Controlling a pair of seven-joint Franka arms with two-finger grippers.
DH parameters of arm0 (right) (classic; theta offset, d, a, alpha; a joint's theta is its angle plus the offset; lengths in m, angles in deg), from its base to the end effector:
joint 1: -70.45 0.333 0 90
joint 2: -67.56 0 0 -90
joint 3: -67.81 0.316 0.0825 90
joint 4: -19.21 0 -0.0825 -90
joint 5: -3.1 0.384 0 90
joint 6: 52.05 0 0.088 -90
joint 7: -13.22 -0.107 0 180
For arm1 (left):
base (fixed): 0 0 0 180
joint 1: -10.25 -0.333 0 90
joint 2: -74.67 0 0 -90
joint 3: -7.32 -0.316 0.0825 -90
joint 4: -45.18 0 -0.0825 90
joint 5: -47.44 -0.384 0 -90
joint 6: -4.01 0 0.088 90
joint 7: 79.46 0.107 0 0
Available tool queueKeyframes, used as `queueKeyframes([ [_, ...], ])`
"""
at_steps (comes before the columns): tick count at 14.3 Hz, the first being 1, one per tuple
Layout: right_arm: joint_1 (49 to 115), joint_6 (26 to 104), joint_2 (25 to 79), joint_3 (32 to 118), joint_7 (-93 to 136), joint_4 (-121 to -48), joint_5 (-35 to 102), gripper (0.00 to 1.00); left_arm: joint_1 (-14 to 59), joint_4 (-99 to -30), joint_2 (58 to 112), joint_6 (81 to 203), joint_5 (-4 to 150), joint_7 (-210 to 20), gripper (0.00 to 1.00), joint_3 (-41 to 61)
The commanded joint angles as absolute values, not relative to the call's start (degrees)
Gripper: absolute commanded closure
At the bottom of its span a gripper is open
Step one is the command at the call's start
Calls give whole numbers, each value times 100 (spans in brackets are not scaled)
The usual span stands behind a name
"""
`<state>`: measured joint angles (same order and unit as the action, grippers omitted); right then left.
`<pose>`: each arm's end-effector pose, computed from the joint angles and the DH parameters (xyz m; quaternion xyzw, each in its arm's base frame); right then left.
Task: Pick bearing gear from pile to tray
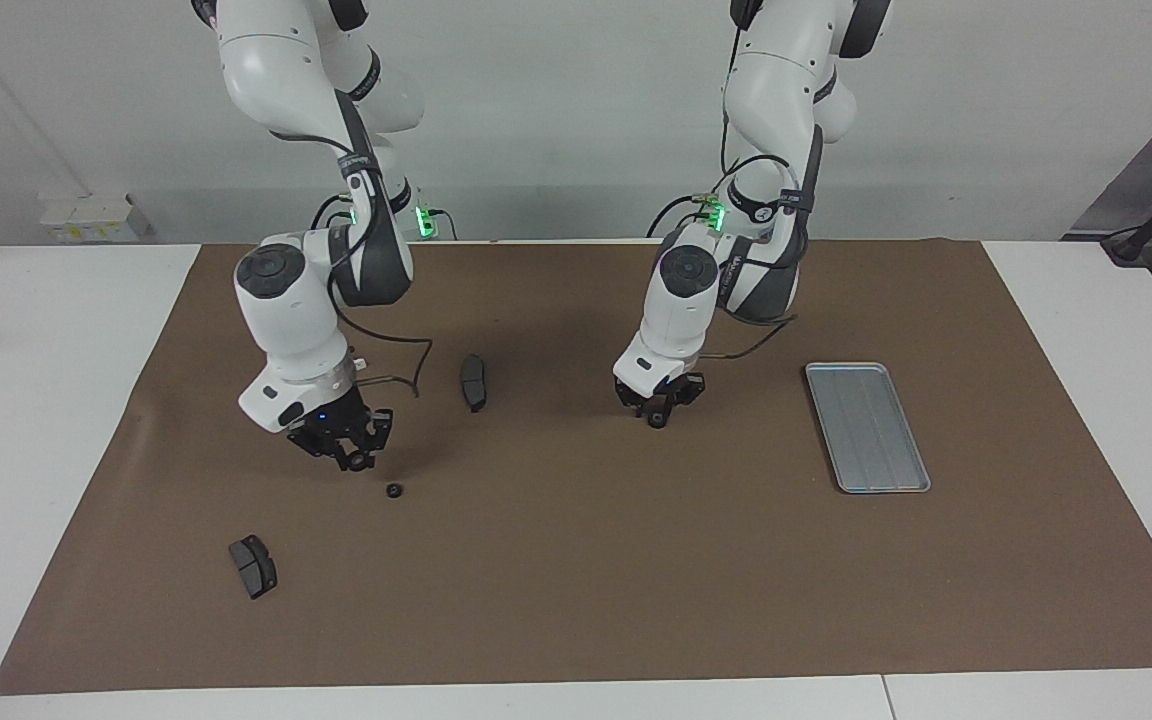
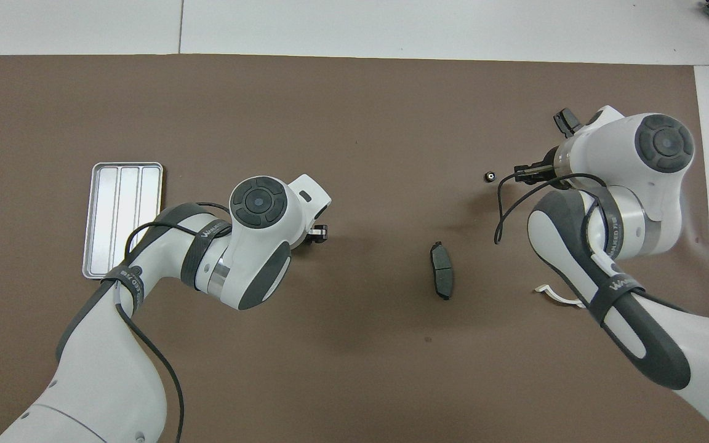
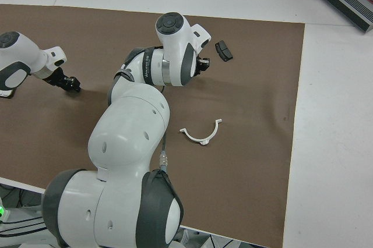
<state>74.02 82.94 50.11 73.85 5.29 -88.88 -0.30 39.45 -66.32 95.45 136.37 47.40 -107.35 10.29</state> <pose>0.6301 0.1018 0.3635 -0.9960 -0.0300 -0.0835 0.0057 0.5230 -0.3273 0.2953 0.9993 -0.0359 -0.0037 0.0082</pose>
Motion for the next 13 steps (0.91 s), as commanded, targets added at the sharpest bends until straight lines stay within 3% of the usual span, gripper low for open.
queueKeyframes([
  [1, 7869, 8163, 5007, 7387, -274, -8715, 46, 100, 3970, -6872, 9365, 13708, 4682, -10653, 71, 987],
  [5, 8590, 8233, 4964, 7379, -1514, -8662, -42, 100, 3926, -6802, 9374, 13691, 4682, -10635, 100, 978],
  [9, 9188, 8242, 4824, 7378, -2200, -8469, -59, 100, 3777, -6591, 9427, 13629, 4682, -10618, 100, 978],
  [13, 9935, 8015, 3990, 7361, -3193, -7425, -313, 100, 3383, -6189, 9471, 13349, 4682, -10478, 100, 978],
])
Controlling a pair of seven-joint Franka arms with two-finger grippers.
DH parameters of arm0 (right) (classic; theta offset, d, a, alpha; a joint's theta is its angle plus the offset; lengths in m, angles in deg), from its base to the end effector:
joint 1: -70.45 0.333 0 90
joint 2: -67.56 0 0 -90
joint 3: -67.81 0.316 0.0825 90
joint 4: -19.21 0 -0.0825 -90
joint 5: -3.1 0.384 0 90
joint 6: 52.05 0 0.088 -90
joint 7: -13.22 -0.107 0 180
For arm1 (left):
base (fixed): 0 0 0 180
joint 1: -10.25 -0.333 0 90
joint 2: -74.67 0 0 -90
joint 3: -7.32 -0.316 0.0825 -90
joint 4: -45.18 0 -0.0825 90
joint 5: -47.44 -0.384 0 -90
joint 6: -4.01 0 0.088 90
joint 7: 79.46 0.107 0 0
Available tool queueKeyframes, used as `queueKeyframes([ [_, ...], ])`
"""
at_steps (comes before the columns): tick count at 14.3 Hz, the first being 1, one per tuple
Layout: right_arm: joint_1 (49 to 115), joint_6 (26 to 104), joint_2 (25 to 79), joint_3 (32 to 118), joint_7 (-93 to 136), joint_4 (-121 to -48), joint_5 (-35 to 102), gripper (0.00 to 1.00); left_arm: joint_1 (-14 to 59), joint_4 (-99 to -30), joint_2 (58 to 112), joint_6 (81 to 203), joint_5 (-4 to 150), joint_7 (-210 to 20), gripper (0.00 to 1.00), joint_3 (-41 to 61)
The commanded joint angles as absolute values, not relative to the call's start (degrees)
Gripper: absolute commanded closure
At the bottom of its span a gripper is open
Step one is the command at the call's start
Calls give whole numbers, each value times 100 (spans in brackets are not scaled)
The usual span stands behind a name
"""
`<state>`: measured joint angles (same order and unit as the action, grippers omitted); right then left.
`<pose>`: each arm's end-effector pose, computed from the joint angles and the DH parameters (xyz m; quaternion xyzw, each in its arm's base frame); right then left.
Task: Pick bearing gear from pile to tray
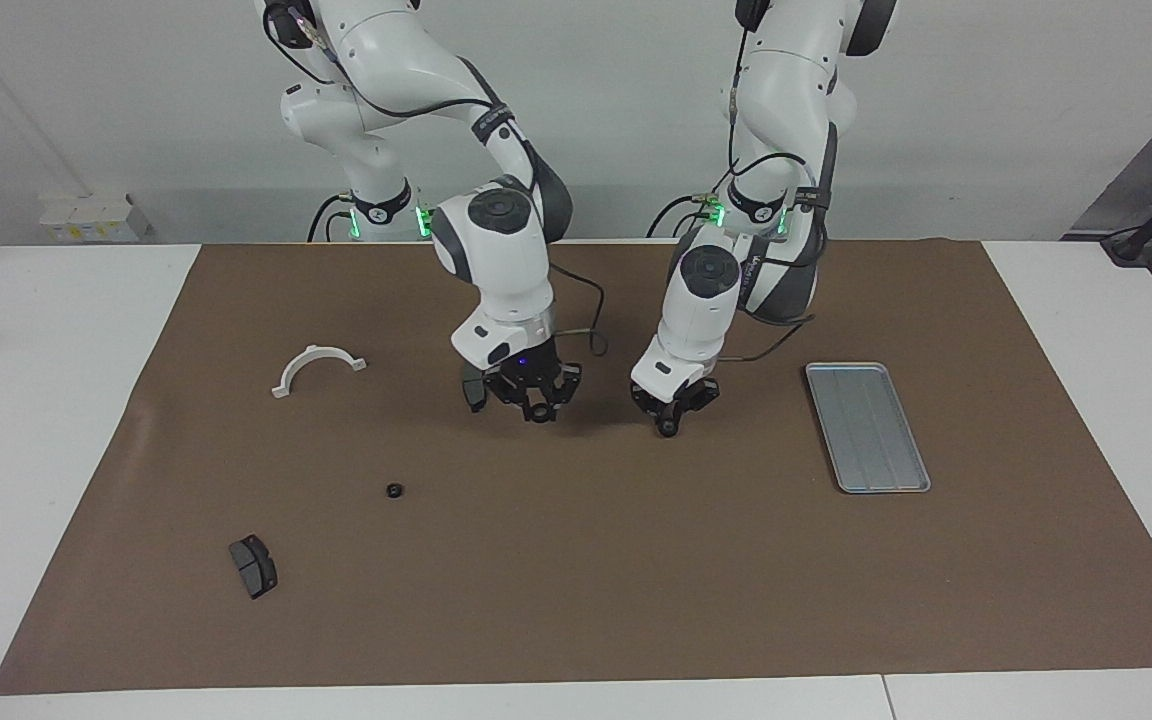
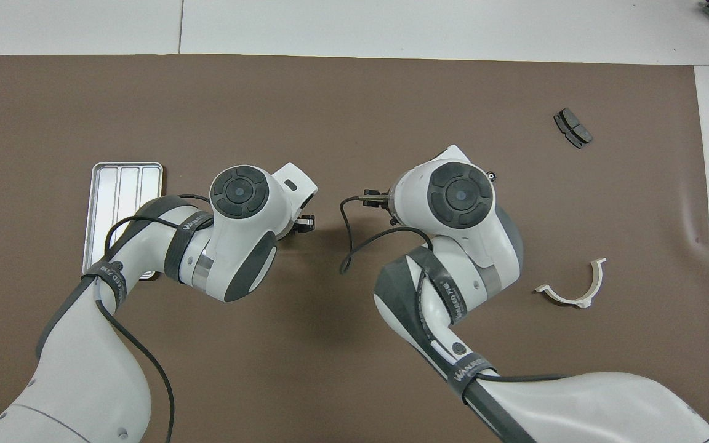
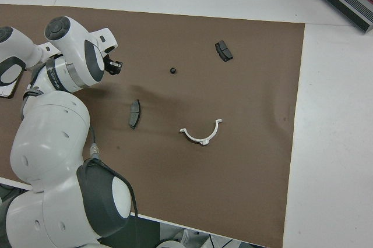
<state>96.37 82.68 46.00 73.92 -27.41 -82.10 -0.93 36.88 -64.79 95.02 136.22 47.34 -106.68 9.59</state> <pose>0.5704 0.3480 0.3721 -0.9928 0.0583 -0.0892 0.0552 0.5477 -0.3009 0.3111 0.9997 -0.0139 0.0118 0.0133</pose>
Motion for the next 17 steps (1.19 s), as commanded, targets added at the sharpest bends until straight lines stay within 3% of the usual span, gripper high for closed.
queueKeyframes([
  [1, 10085, 7953, 3805, 7370, -3474, -7187, -523, 100, 3181, -6056, 9462, 13200, 4700, -10312, 100, 978],
  [9, 10745, 8294, 3232, 7387, -4119, -6946, -666, 100, 1475, -6133, 9120, 12505, 4753, -8186, 100, 978],
  [10, 10763, 8303, 3232, 7379, -4119, -7017, -675, 77, 1308, -6204, 9093, 12487, 4753, -7904, 100, 969],
  [12, 10763, 8277, 3241, 7378, -4101, -7035, -675, 5, 1044, -6510, 8971, 12539, 4753, -7403, 100, 960],
  [13, 10746, 8242, 3258, 7370, -4101, -7018, -675, 0, 973, -6660, 8918, 12583, 4753, -7270, 100, 960],
  [17, 10334, 8233, 3451, 7334, -3979, -7062, -683, 0, 735, -7179, 8742, 12863, 4753, -6804, 100, 951],
])
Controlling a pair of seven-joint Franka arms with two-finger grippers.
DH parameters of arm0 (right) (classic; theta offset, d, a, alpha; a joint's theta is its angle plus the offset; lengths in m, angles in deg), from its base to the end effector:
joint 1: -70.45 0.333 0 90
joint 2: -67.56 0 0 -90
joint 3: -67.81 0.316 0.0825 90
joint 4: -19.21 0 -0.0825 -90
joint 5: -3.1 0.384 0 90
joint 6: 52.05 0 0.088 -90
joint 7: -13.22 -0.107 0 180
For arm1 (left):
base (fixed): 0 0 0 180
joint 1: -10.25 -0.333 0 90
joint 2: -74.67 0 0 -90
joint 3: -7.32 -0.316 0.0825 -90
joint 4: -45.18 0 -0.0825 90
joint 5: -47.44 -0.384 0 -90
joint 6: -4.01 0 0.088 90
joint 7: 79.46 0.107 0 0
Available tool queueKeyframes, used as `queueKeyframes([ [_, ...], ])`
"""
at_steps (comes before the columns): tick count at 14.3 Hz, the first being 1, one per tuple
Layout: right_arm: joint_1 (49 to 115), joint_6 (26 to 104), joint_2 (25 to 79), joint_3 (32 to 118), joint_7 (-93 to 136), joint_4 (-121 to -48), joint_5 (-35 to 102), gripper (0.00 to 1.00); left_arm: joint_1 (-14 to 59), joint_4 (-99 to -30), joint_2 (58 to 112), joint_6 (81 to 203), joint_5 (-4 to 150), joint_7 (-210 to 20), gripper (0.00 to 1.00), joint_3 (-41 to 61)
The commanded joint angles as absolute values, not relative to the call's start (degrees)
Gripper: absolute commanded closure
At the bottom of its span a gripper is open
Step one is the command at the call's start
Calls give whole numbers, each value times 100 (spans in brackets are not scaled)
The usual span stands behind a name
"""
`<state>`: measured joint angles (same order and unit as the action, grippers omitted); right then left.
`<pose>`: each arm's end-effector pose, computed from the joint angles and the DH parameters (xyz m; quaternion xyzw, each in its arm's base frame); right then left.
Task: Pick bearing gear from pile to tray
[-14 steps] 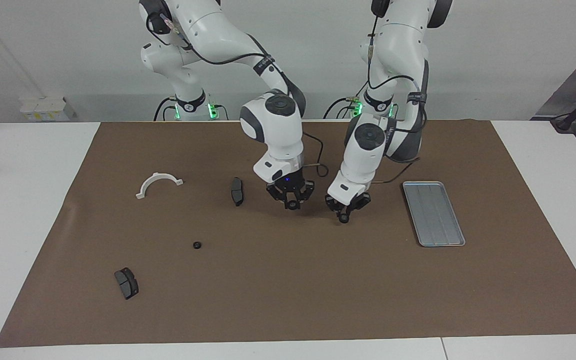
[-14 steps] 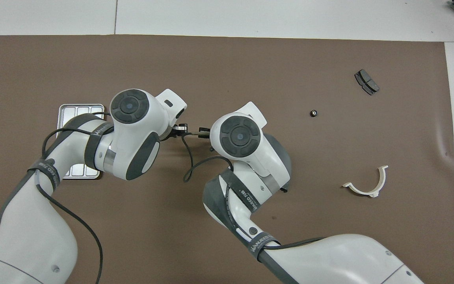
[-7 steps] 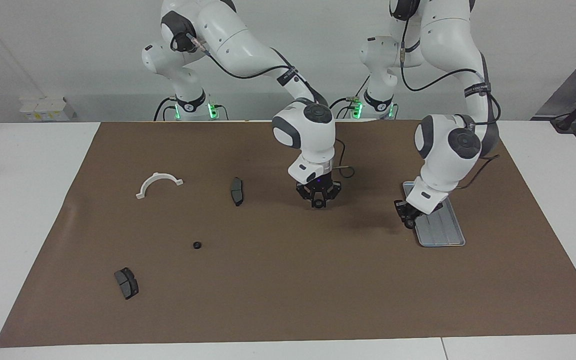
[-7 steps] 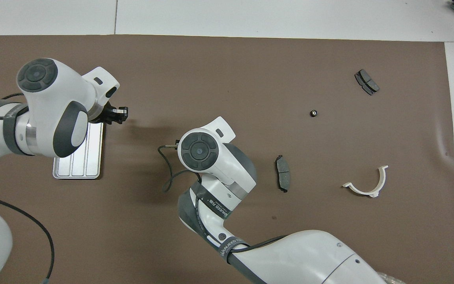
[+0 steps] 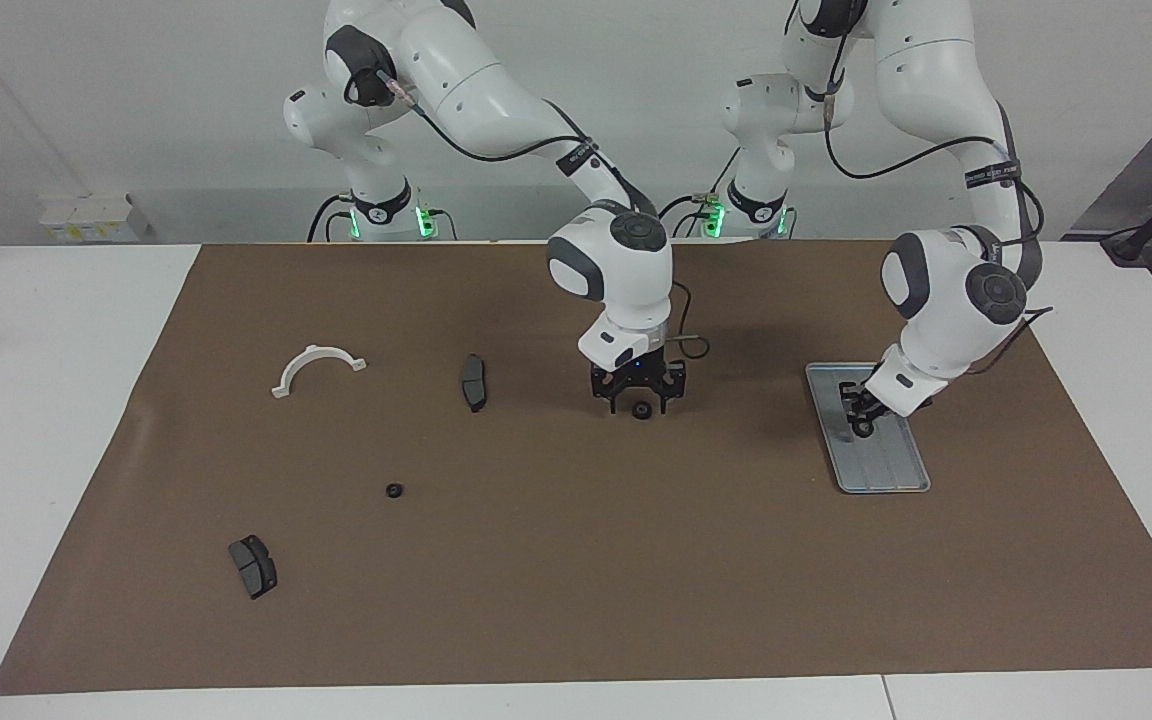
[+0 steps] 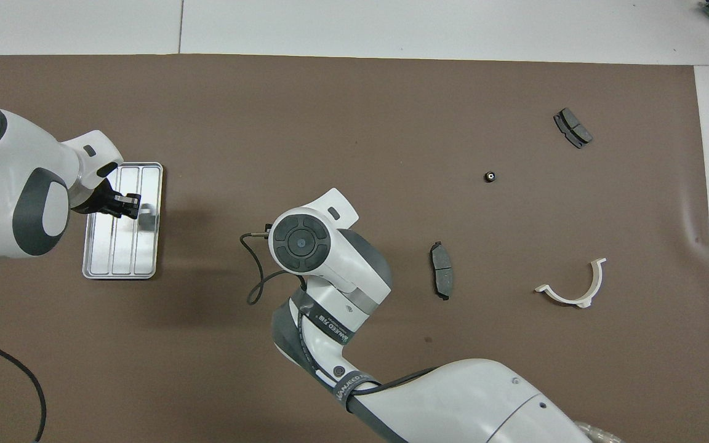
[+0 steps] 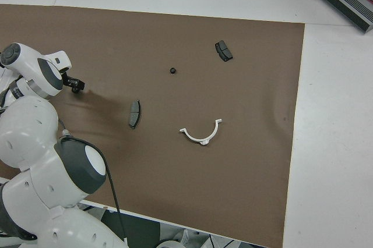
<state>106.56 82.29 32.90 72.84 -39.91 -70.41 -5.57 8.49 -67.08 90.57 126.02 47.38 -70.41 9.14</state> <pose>0.5478 0.4623 0.3093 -0.9932 0.0662 -0.0859 0.0420 0.5949 0.0001 0.3262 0.9954 -0.0792 -0.0531 0.0081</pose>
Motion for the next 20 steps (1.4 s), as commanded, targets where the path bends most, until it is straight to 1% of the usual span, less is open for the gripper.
queueKeyframes([
  [1, 10167, 8181, 3539, 7334, -3804, -7062, -683, 0, 735, -7250, 8733, 12969, 4753, -6794, 88, 951],
  [2, 9956, 8111, 3644, 7343, -3602, -7070, -683, 0, 744, -7268, 8733, 13005, 4753, -6803, 67, 951],
  [4, 9517, 7918, 3829, 7343, -3067, -7070, -666, 0, 753, -7259, 8733, 13014, 4753, -6803, 35, 951],
  [5, 9289, 7804, 3908, 7343, -2655, -7070, -648, 0, 779, -7216, 8741, 13005, 4753, -6803, 25, 951],
  [6, 9069, 7733, 3943, 7352, -2320, -7070, -622, 0, 814, -7180, 8750, 13022, 4744, -6829, 21, 951],
  [8, 8664, 7750, 3944, 7352, -1731, -7070, -578, 0, 928, -6953, 8803, 13031, 4753, -7004, 22, 978],
  [11, 8084, 7811, 3874, 7370, -895, -7079, -517, 0, 1462, -6680, 8856, 13049, 4753, -7723, 22, 969],
  [14, 7758, 7908, 3742, 7361, -358, -7105, -402, 0, 2157, -6617, 8926, 13338, 4744, -8716, 23, 969],
  [17, 7529, 8126, 3750, 7378, -181, -7579, -385, 0, 2913, -6548, 8935, 13444, 4744, -9753, 23, 960],
  [20, 7537, 8338, 3829, 7378, -155, -7974, -245, 0, 3493, -6188, 9232, 13453, 4709, -10466, 23, 960],
])
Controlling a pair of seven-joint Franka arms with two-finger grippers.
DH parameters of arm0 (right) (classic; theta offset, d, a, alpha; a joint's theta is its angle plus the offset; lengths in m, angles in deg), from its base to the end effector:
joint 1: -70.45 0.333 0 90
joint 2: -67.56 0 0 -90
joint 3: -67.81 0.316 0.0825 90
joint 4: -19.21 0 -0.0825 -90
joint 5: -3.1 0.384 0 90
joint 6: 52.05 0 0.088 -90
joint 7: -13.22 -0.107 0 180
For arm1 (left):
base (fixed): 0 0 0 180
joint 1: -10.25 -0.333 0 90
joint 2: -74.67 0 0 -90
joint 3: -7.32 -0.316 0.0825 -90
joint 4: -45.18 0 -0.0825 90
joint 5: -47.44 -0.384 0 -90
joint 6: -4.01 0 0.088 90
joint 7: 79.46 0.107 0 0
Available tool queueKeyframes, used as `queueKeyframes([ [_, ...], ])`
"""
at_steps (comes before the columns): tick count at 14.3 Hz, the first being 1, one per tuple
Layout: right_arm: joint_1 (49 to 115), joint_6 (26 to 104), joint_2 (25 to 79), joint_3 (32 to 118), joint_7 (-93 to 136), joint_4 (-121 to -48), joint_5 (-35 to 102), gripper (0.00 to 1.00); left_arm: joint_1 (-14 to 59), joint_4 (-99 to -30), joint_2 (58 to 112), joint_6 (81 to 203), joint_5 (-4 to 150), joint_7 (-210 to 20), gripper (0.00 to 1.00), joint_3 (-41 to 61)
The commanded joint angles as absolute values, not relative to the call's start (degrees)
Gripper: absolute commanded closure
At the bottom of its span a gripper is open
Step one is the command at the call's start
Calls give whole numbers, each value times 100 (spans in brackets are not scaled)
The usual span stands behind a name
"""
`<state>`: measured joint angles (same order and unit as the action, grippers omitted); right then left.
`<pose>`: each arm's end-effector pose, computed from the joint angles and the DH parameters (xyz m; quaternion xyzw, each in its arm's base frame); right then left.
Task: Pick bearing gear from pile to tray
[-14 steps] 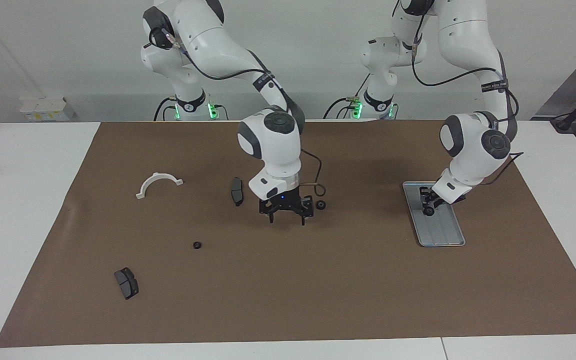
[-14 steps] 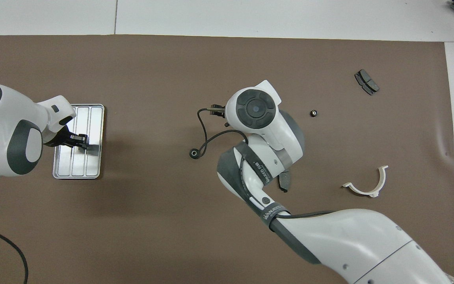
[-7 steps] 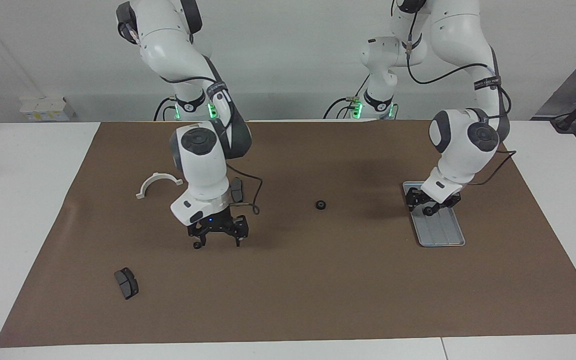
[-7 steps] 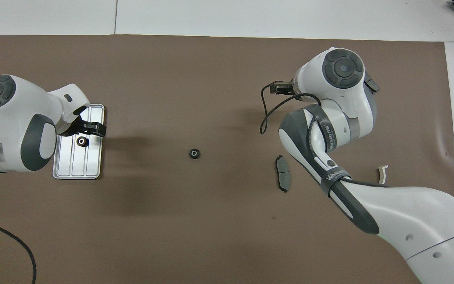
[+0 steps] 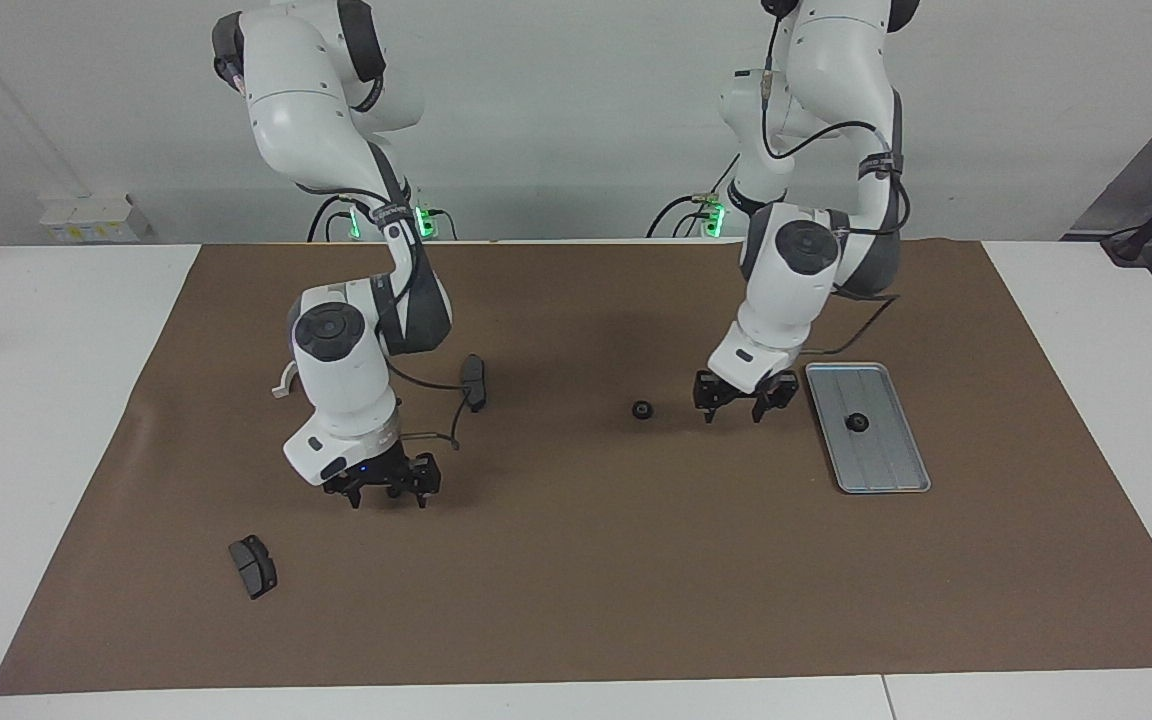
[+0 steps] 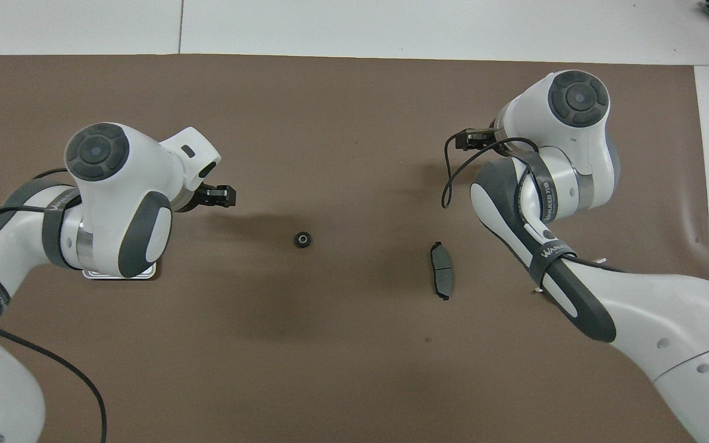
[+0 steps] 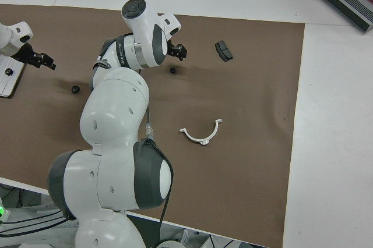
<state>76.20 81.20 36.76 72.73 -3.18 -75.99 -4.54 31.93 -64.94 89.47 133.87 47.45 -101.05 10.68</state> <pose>0.6825 0.1188 0.3094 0.9974 -0.0148 0.0698 0.0139 0.5619 -0.2606 0.3665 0.9986 -0.0287 0.0368 0.0240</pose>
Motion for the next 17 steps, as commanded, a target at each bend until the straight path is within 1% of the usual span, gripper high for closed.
queueKeyframes([
  [1, 7546, 8443, 3882, 7378, -129, -8098, -235, 0, 3713, -6117, 9382, 13549, 4700, -10668, 23, 943],
  [2, 7546, 8488, 3900, 7378, -128, -8195, -235, 0, 3837, -6125, 9427, 13680, 4691, -10748, 23, 943],
  [3, 7546, 8488, 3926, 7378, -128, -8248, -235, 3, 3864, -6125, 9531, 13743, 4682, -10758, 23, 943],
  [6, 7546, 8479, 3996, 7370, -120, -8388, -235, 13, 3969, -6213, 9681, 13910, 4498, -10749, 24, 943],
  [9, 7537, 8479, 4014, 7370, -119, -8380, -235, 34, 4084, -6380, 9673, 13928, 4489, -10758, 26, 943],
  [12, 7520, 8488, 4032, 7370, -128, -8380, -235, 65, 4136, -6459, 9647, 13849, 4489, -10749, 32, 943],
  [13, 7494, 8497, 4032, 7370, -128, -8380, -235, 73, 4189, -6503, 9629, 13840, 4489, -10758, 36, 943],
  [14, 7450, 8497, 4023, 7370, -128, -8380, -235, 77, 4207, -6564, 9612, 13840, 4489, -10758, 39, 951],
  [17, 7441, 8497, 4032, 7370, -128, -8389, -235, 79, 4216, -6609, 9576, 13621, 4489, -10758, 46, 960],
])
